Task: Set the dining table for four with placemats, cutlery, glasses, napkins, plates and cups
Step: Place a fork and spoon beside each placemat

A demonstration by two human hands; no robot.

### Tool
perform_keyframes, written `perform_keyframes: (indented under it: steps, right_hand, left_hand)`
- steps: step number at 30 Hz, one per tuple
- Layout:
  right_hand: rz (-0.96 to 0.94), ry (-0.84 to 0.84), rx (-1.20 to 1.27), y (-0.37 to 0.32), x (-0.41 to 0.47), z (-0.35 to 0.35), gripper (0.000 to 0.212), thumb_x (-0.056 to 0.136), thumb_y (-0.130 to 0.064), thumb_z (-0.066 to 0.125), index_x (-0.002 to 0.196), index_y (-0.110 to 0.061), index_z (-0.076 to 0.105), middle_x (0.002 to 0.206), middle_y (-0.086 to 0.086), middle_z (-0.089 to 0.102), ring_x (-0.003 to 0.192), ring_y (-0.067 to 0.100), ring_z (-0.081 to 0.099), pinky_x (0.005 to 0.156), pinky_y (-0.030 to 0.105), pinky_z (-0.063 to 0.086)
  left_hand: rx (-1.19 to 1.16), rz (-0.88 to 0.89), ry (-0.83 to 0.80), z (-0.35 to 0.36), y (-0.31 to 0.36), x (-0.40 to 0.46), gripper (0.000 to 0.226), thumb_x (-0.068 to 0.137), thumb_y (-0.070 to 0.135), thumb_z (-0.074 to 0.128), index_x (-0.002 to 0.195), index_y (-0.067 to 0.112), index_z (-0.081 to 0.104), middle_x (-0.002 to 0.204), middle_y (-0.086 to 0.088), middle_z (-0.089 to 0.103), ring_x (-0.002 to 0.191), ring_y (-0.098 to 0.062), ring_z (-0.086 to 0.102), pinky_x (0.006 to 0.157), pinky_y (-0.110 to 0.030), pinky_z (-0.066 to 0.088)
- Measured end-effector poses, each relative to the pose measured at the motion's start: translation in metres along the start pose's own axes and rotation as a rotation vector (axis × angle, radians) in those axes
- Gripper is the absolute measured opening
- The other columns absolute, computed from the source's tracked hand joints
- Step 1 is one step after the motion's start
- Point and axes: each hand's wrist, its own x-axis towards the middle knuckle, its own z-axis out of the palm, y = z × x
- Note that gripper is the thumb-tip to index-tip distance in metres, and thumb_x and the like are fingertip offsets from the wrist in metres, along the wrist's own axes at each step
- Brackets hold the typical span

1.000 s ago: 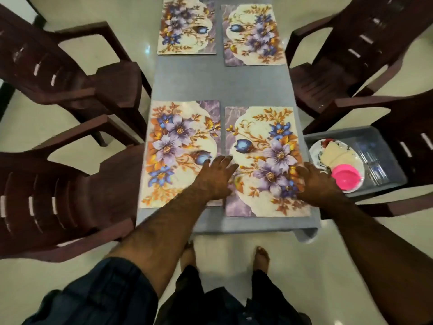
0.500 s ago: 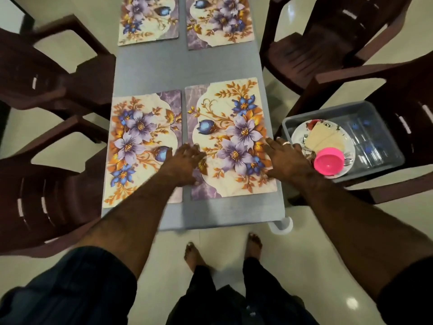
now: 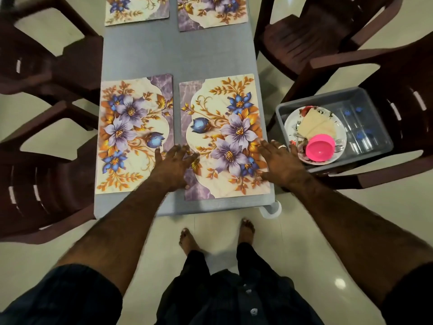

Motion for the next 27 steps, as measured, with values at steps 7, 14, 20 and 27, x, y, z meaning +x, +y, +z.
perform_keyframes:
  steps: [7,14,20,27]
  right_hand:
    - [-0.007,-0.002,-0.005,0.0,-0.004,0.005,0.104,0.086,-0.07,0.068,0.164,-0.03,0.014,0.175,-0.003,0.01,0.16,0.028,0.013,0.123,0.068,0.009]
    - [-0.01,-0.009,-0.022,-0.001,-0.011,0.006,0.103,0.085,-0.071,0.068,0.164,-0.029,0.015,0.175,-0.004,0.01,0.16,0.028,0.015,0.123,0.066,0.013]
    - [-0.012,-0.026,-0.05,-0.003,-0.015,0.004,0.105,0.085,-0.075,0.063,0.165,-0.028,0.013,0.175,-0.003,0.009,0.16,0.029,0.013,0.123,0.066,0.011]
    - [0.007,0.2,0.093,0.003,-0.028,-0.018,0.095,0.087,-0.076,0.061,0.162,-0.032,0.021,0.175,0.002,0.009,0.16,0.029,0.015,0.122,0.067,0.013]
  left_hand:
    - [-0.025,-0.011,0.001,0.005,0.005,-0.008,0.113,0.081,0.068,0.076,0.164,0.045,0.003,0.176,-0.001,-0.006,0.162,-0.029,-0.007,0.121,-0.076,0.003]
    - [-0.018,-0.029,0.001,0.005,0.012,-0.015,0.114,0.078,0.068,0.078,0.164,0.045,0.006,0.176,-0.002,-0.004,0.162,-0.031,-0.005,0.12,-0.075,0.004]
    - [-0.002,-0.04,-0.008,0.003,0.016,-0.019,0.113,0.08,0.069,0.076,0.164,0.045,0.004,0.176,-0.002,-0.005,0.162,-0.032,-0.006,0.121,-0.074,0.002]
    - [-0.087,-0.095,0.054,-0.01,0.021,-0.025,0.116,0.089,0.061,0.073,0.164,0.043,-0.014,0.176,-0.004,-0.014,0.162,-0.031,-0.009,0.122,-0.071,0.002]
